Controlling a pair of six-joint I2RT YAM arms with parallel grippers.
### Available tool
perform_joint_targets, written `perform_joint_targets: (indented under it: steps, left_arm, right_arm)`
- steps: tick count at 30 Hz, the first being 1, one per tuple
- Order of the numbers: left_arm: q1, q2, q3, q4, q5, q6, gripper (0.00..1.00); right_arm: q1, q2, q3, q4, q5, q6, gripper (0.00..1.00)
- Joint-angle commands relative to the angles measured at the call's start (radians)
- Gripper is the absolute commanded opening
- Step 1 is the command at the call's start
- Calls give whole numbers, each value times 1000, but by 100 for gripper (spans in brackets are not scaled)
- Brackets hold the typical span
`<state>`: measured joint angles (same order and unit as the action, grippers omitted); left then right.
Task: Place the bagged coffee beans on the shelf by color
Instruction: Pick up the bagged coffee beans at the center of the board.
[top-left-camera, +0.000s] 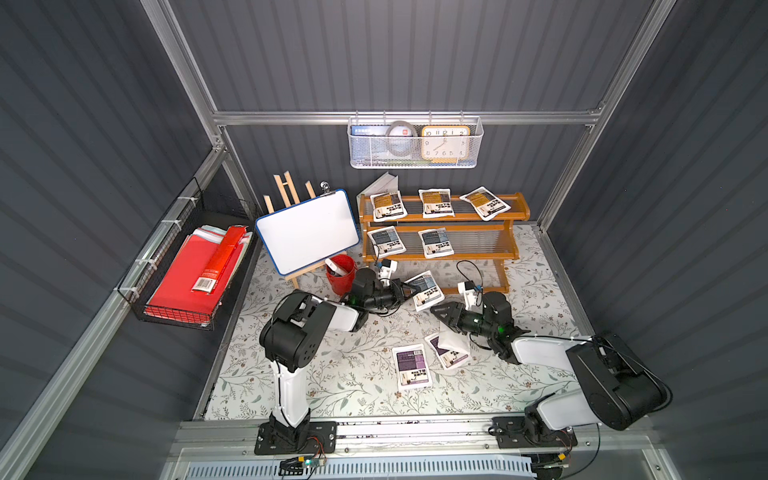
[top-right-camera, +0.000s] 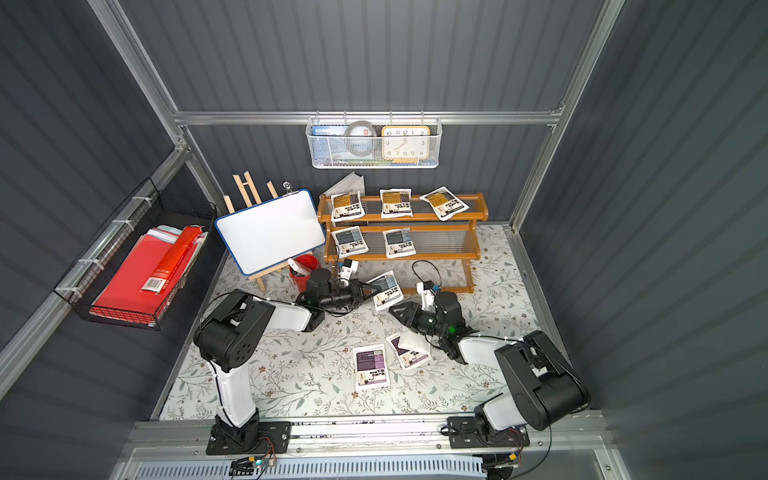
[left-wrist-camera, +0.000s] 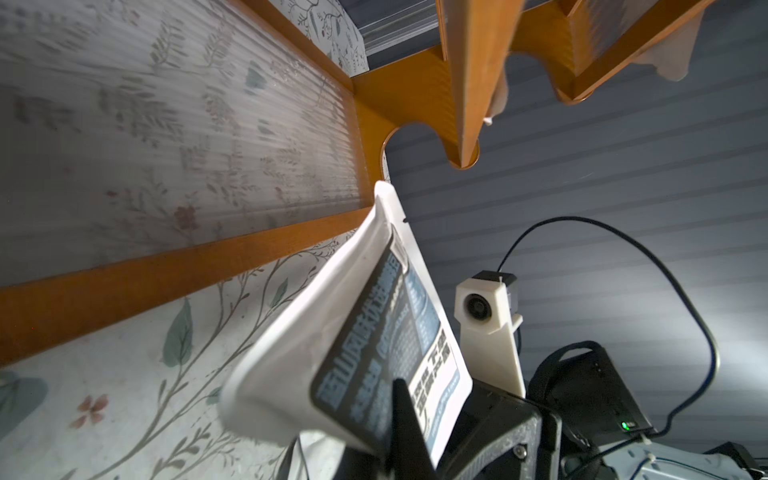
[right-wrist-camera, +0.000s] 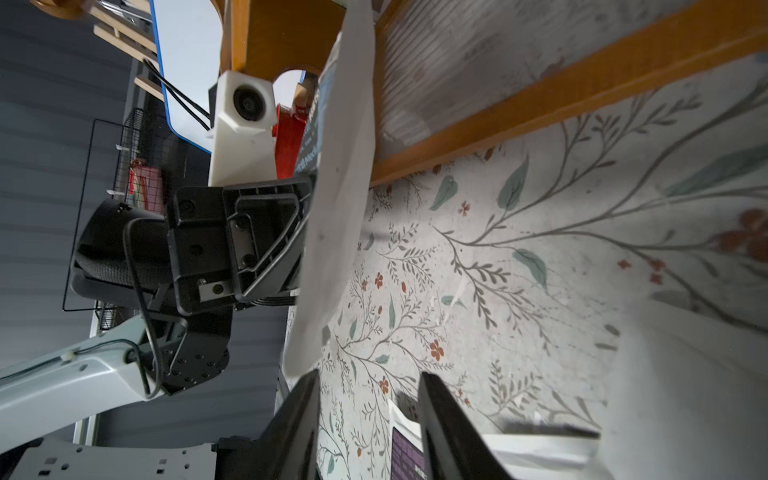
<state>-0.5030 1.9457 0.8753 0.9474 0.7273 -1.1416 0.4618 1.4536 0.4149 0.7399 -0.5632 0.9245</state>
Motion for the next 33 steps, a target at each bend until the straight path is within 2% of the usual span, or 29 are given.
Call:
perform_joint_targets:
  steps: [1, 11, 15, 18, 23, 24, 25, 27, 29, 33]
  left_arm:
    - [-8, -10, 3, 52, -38, -33, 0]
    - [-14, 21, 29, 24, -20, -27, 0]
    - [-17, 34, 30, 25, -11, -35, 0]
    - [-17, 33, 32, 17, -11, -32, 0]
    - [-17, 26, 43, -25, -11, -9, 0]
    - [-17, 27, 57, -59, -12, 6, 0]
    - [-17, 30, 70, -89, -13, 24, 5]
    - [-17, 28, 87, -123, -12, 44, 26]
    - [-13, 18, 103, -185, -33, 79, 39]
    - [3, -12, 128, -339, -107, 161, 47]
  right_arm:
    - [1, 24, 1, 100, 40, 52, 43]
    - [1, 66, 28, 167, 77, 97, 43]
    - [1, 103, 69, 179, 79, 106, 39]
    - [2, 133, 89, 204, 76, 121, 28]
    - [4, 163, 83, 251, 75, 146, 1]
    - [4, 162, 79, 246, 78, 143, 0]
    - [4, 158, 74, 234, 84, 136, 0]
    - [3, 139, 64, 186, 99, 110, 0]
    - [3, 110, 54, 128, 106, 75, 0]
    - [3, 9, 13, -2, 104, -17, 0]
